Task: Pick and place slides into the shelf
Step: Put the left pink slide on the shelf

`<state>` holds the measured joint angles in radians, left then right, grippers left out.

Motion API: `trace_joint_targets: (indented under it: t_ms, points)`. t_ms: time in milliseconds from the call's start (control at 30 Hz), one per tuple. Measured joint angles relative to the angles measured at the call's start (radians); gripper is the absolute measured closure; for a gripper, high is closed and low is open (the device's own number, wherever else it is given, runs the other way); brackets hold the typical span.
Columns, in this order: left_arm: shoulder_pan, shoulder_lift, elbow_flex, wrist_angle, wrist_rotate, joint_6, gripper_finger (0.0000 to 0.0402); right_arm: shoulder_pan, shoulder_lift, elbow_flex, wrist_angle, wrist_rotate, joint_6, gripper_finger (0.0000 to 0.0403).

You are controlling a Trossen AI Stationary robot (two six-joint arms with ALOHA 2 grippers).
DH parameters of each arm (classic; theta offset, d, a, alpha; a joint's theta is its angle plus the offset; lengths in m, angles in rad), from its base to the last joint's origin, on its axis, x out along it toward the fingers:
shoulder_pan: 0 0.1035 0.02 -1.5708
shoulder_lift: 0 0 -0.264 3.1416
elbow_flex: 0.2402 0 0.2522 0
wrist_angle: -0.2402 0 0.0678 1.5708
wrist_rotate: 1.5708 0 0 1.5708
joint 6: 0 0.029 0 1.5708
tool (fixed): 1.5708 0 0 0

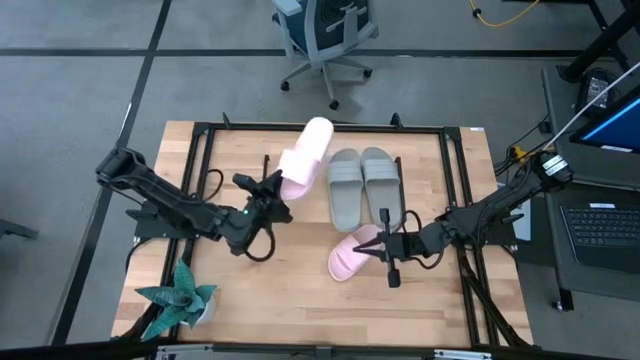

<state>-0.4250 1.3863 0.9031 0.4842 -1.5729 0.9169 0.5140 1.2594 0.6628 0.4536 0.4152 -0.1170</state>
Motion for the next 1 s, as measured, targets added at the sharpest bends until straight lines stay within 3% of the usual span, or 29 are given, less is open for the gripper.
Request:
trace_joint_targets:
  t_ms: [167, 433, 1000]
  points:
    - [-0.004, 0.04, 0.0, 0.002, 0.002, -0.126, 0.0401, 0.0, 0.0, 0.0, -0.002, -0.001, -0.021, 0.0396]
    - [-0.006, 0.113, 0.0, 0.003, 0.004, -0.158, 0.0401, 0.0, 0.001, 0.0, -0.001, -0.002, -0.023, 0.0387]
    - [-0.069, 0.114, 0.0, 0.005, 0.002, -0.262, 0.0401, 0.001, 0.001, 0.0, -0.011, -0.026, -0.025, 0.0388]
